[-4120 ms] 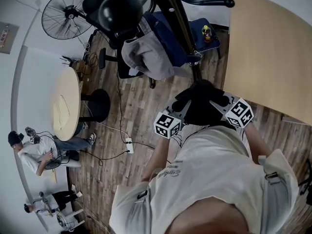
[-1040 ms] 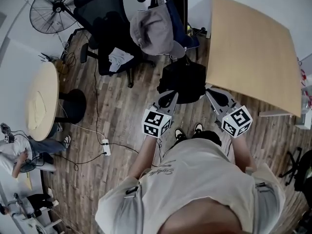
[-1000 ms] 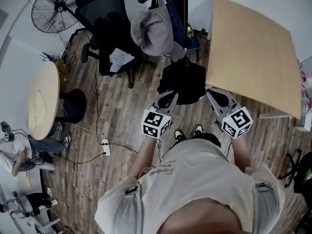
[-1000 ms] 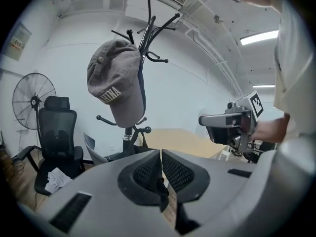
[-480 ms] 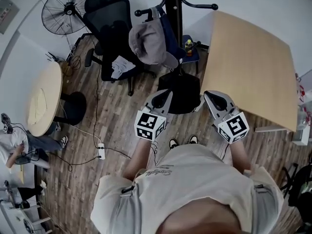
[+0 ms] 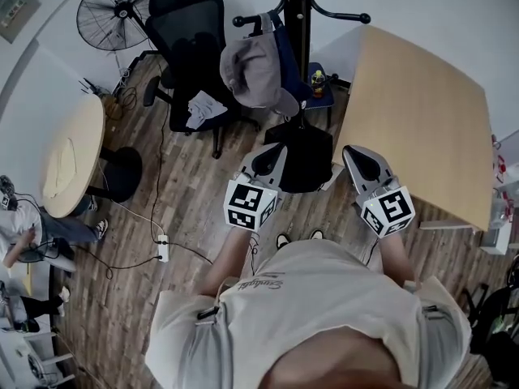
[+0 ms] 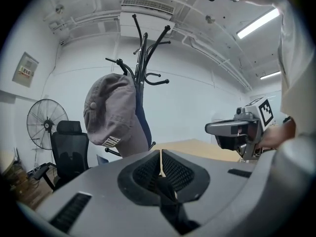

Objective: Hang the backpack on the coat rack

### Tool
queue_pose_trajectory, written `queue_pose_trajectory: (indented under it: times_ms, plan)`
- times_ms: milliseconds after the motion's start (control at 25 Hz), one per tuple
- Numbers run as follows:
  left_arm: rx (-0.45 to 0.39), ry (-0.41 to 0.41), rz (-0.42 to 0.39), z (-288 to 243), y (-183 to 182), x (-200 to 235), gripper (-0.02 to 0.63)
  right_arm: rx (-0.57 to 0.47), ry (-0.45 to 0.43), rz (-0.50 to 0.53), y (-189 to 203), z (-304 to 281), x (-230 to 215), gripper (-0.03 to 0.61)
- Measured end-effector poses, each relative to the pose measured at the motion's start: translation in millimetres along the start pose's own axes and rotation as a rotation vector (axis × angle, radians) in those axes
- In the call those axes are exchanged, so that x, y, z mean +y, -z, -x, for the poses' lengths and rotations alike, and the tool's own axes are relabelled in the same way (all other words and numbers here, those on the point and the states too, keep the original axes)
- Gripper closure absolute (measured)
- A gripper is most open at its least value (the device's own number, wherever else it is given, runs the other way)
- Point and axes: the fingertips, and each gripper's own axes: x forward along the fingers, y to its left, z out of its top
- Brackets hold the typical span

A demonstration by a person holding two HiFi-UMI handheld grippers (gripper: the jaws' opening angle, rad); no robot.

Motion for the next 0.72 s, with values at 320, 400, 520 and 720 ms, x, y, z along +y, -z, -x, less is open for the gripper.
queue_pose_trajectory:
  times_ms: [320,400,520,720]
  plan:
    - [0.018,-0.025,0.084,-3.3,25.7,5.6,0.594,0.072,-0.020,-0.008,22.4,0.8,-1.1,0.584]
    - [0.004,-0.037,0.101,-3.1,27.4,7.3,0.594,0.091,-0.020,-0.020,31.5,2.4,0.5,0.584]
    - [-0.008,-0.042,0.122,-4.6,26.9,9.2,0.594,0.094,-0.022,-0.029,35.9,3.2,4.9,0.584]
    - [0.004,-0.039,0.121,-7.8,28.0,9.5,0.594,0.086,-0.015,-0.018,37.2,2.3,4.0,0.584]
